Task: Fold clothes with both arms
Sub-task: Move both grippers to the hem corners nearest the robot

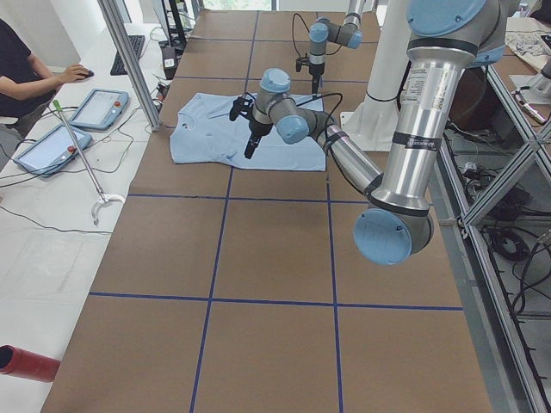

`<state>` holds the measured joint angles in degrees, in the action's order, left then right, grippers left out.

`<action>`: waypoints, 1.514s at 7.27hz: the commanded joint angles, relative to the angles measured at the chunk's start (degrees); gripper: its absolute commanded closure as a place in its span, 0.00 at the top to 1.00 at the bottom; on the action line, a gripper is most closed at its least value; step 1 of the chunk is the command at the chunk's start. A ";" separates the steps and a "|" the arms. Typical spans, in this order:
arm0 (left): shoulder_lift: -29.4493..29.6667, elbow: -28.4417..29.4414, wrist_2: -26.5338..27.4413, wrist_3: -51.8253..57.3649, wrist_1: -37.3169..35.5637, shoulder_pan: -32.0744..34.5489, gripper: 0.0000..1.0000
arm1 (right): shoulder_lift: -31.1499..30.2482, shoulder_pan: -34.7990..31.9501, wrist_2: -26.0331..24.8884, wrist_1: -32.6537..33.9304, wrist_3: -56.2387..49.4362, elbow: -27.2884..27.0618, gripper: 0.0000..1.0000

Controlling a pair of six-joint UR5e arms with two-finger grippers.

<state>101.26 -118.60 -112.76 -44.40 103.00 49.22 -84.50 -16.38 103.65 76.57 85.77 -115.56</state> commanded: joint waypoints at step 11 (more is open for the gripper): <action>1.04 0.56 -0.09 -0.34 0.01 -0.09 1.00 | 0.03 0.74 0.42 0.07 0.01 -2.63 0.00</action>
<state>102.22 -118.18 -112.80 -44.66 103.01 49.13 -84.43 -15.54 104.44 76.60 85.72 -116.48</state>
